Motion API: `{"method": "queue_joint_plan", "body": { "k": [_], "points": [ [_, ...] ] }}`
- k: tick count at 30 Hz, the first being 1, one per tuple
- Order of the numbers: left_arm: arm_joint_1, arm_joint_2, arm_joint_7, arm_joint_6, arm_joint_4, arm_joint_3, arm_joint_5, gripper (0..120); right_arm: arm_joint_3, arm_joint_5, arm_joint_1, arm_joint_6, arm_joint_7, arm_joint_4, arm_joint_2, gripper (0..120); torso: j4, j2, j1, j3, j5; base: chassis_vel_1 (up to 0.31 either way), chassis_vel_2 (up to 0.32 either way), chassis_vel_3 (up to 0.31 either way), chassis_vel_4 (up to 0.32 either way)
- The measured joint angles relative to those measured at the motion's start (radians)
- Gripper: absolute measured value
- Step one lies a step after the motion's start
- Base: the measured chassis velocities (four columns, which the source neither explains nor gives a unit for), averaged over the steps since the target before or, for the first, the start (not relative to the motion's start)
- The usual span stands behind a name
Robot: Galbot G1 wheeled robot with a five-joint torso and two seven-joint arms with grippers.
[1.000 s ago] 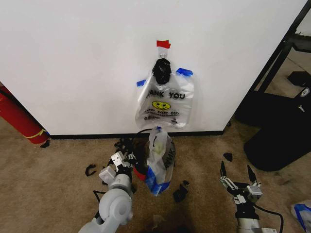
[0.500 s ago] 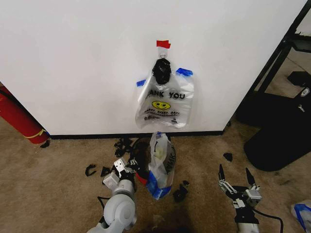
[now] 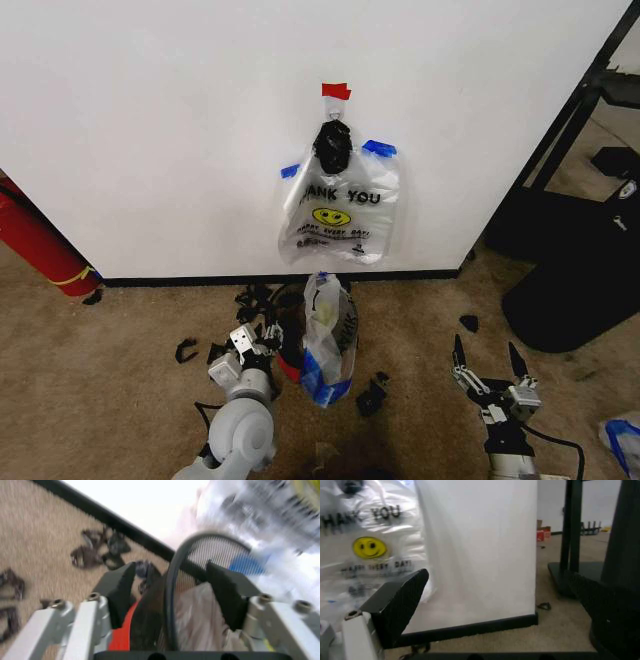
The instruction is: Pick up the garbage bag from the wall and place it over the trash bin.
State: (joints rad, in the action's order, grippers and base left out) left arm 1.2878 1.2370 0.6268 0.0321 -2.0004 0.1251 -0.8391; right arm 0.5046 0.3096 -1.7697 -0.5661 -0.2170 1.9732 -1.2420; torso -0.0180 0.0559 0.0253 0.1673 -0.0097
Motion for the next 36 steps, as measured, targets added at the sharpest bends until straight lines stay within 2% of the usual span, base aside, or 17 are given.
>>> {"method": "queue_joint_plan", "body": {
  "k": [3, 5, 7, 9, 11, 14, 16, 19, 20, 22, 24, 26, 27, 29, 31, 36],
  "points": [
    [0.012, -0.023, -0.002, 0.003, -0.067, 0.03, 0.005, 77, 0.005, 0.027, 0.007, 0.033, -0.009, 0.015, 0.0, 100, -0.0001, 0.0, 0.0, 0.0, -0.0001, 0.0, 0.0, 0.0, 0.0],
    [0.019, -0.031, -0.011, 0.0, -0.086, 0.042, 0.015, 80, 0.003, 0.033, 0.008, 0.043, -0.009, 0.019, 0.003, 100, -0.0002, 0.0, 0.0, 0.0, -0.0001, 0.0, 0.0, 0.0, 0.0],
    [0.042, -0.049, -0.038, -0.012, -0.119, 0.071, 0.047, 88, -0.005, 0.043, 0.012, 0.069, -0.009, 0.027, 0.013, 100, -0.0002, 0.0, 0.0, 0.0, -0.0001, 0.0, 0.0, 0.0, 0.0],
    [0.08, -0.066, -0.07, -0.043, -0.167, 0.114, 0.096, 96, -0.018, 0.038, 0.036, 0.122, -0.01, 0.032, 0.023, 100, -0.0001, 0.0, 0.0, 0.0, -0.0002, 0.0, 0.0, 0.0, 0.0],
    [0.129, -0.084, -0.097, -0.057, -0.224, 0.16, 0.104, 99, -0.039, 0.028, 0.081, 0.165, -0.018, 0.031, 0.032, 100, -0.0001, 0.0, 0.0, 0.0, -0.0001, 0.0, 0.0, 0.0, 0.0],
    [0.192, -0.099, -0.127, -0.069, -0.267, 0.206, 0.117, 100, -0.077, 0.04, 0.139, 0.238, -0.027, 0.031, 0.046, 100, 0.0, 0.0, 0.0, 0.0, -0.0001, 0.0, 0.0, 0.0, 0.0],
    [0.246, -0.113, -0.156, -0.09, -0.294, 0.238, 0.151, 100, -0.112, 0.062, 0.198, 0.318, -0.029, 0.033, 0.06, 100, 0.0012, 0.0, 0.0, 0.0, 0.0, 0.0, 0.0, 0.0, 0.0],
    [0.304, -0.13, -0.181, -0.103, -0.327, 0.25, 0.192, 100, -0.136, 0.076, 0.25, 0.437, -0.029, 0.052, 0.075, 100, -0.0002, 0.0, 0.0, 0.0, -0.0002, 0.0, 0.0, 0.0, 0.0],
    [0.304, -0.13, -0.181, -0.103, -0.327, 0.25, 0.192, 100, -0.136, 0.076, 0.25, 0.437, -0.029, 0.052, 0.075, 100, -0.0002, 0.0, 0.0, 0.0, -0.0002, 0.0, 0.0, 0.0, 0.0],
    [0.326, -0.134, -0.192, -0.11, -0.336, 0.249, 0.212, 100, -0.147, 0.093, 0.271, 0.52, -0.036, 0.074, 0.086, 100, 0.0006, 0.0, 0.0, 0.0, 0.0001, 0.0, 0.0, 0.0, 0.0],
    [0.343, -0.138, -0.198, -0.112, -0.34, 0.249, 0.223, 100, -0.175, 0.116, 0.305, 0.614, -0.06, 0.09, 0.096, 100, -0.0008, 0.0, 0.0, 0.0, -0.0007, 0.0, 0.0, 0.0, 0.0],
    [0.357, -0.136, -0.197, -0.11, -0.352, 0.253, 0.224, 100, -0.223, 0.129, 0.358, 0.695, -0.099, 0.095, 0.096, 100, -0.0003, 0.0, 0.0, 0.0, 0.0002, 0.0, 0.0, 0.0, 0.0],
    [0.357, -0.136, -0.197, -0.11, -0.352, 0.253, 0.224, 100, -0.223, 0.129, 0.358, 0.695, -0.099, 0.095, 0.096, 100, -0.0003, 0.0, 0.0, 0.0, 0.0002, 0.0, 0.0, 0.0, 0.0],
    [0.363, -0.138, -0.196, -0.105, -0.365, 0.26, 0.225, 100, -0.268, 0.146, 0.403, 0.763, -0.14, 0.1, 0.089, 100, -0.0001, 0.0, 0.0, 0.0, -0.0005, 0.0, 0.0, 0.0, 0.0],
    [0.371, -0.149, -0.193, -0.093, -0.387, 0.283, 0.22, 100, -0.348, 0.196, 0.482, 0.882, -0.203, 0.11, 0.06, 100, -0.0001, 0.0, 0.0, 0.0, -0.0003, 0.0, 0.0, 0.0, 0.0],
    [0.39, -0.181, -0.188, -0.082, -0.402, 0.323, 0.209, 100, -0.452, 0.21, 0.575, 0.994, -0.298, 0.091, 0.009, 100, 0.0001, 0.0, 0.0, 0.0, -0.0002, 0.0, 0.0, 0.0, 0.0]
  ]
}}
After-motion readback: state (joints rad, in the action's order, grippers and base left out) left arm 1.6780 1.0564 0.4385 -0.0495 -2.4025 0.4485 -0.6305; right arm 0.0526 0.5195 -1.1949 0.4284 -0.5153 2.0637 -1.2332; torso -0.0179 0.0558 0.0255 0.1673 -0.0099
